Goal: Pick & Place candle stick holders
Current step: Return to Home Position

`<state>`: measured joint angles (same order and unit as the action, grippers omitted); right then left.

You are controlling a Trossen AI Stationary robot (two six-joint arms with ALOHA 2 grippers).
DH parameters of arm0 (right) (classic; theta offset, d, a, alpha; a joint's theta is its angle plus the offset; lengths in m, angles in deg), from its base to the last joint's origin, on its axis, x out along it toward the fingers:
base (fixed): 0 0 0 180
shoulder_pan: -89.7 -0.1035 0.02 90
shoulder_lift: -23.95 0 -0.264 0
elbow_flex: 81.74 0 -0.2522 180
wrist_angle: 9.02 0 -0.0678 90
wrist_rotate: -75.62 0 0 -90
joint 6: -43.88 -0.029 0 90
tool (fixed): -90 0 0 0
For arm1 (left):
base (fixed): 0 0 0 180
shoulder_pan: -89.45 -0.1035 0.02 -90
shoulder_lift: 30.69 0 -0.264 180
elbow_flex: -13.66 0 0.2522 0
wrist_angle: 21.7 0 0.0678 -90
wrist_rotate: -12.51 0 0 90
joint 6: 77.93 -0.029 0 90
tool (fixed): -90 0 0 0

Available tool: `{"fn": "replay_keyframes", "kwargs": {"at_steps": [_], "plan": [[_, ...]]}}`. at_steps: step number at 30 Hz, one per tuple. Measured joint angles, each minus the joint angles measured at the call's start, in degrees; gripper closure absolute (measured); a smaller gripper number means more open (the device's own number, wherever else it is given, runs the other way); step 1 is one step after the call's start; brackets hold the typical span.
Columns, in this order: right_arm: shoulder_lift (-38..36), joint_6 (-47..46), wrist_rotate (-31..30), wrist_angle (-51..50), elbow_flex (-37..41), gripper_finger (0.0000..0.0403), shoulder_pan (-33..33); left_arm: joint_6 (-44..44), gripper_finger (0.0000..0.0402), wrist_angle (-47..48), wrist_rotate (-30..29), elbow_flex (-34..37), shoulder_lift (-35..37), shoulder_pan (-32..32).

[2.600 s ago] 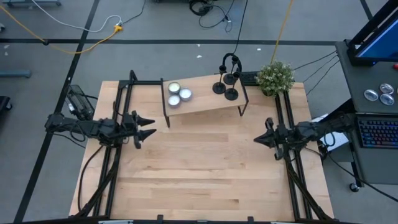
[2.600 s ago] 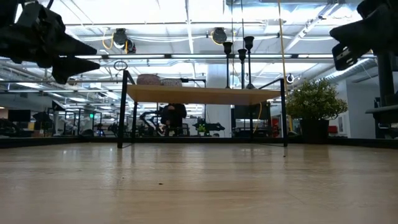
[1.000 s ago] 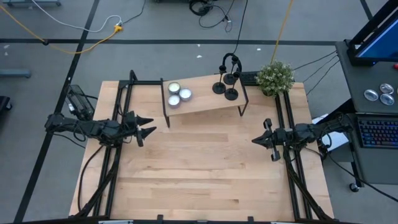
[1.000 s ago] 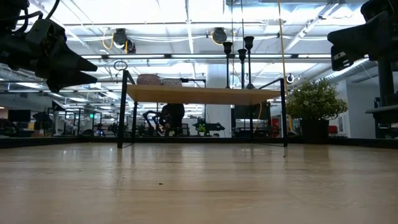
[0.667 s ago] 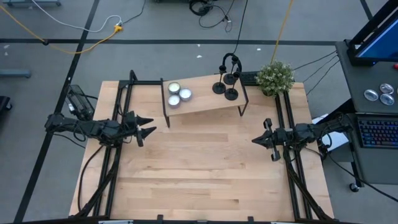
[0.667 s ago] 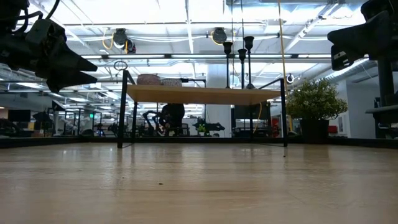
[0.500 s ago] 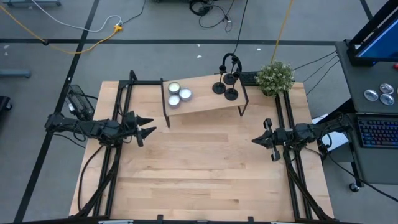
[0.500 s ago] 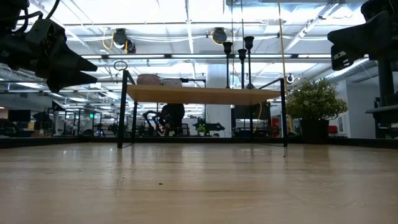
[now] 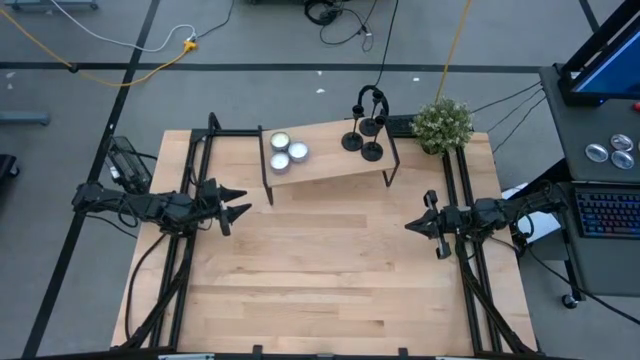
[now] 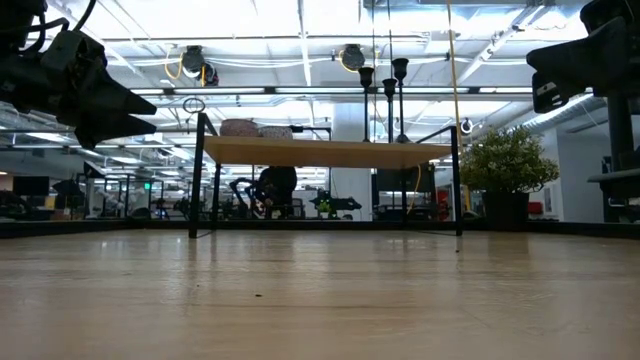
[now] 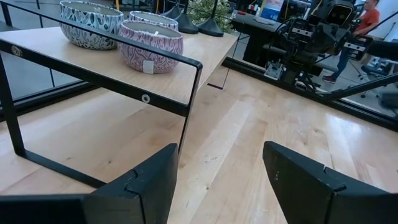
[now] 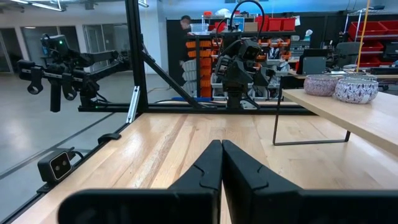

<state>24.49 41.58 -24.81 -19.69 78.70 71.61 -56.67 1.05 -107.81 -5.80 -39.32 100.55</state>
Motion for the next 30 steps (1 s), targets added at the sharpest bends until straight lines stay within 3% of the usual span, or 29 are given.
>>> {"fn": "replay_keyframes", "kwargs": {"at_steps": [30], "plan": [[0.0, 0.0, 0.0, 0.0, 0.0, 0.0403, 0.0, 0.0, 0.0158, 0.0, 0.0, 0.0, 0.0, 0.0]]}}
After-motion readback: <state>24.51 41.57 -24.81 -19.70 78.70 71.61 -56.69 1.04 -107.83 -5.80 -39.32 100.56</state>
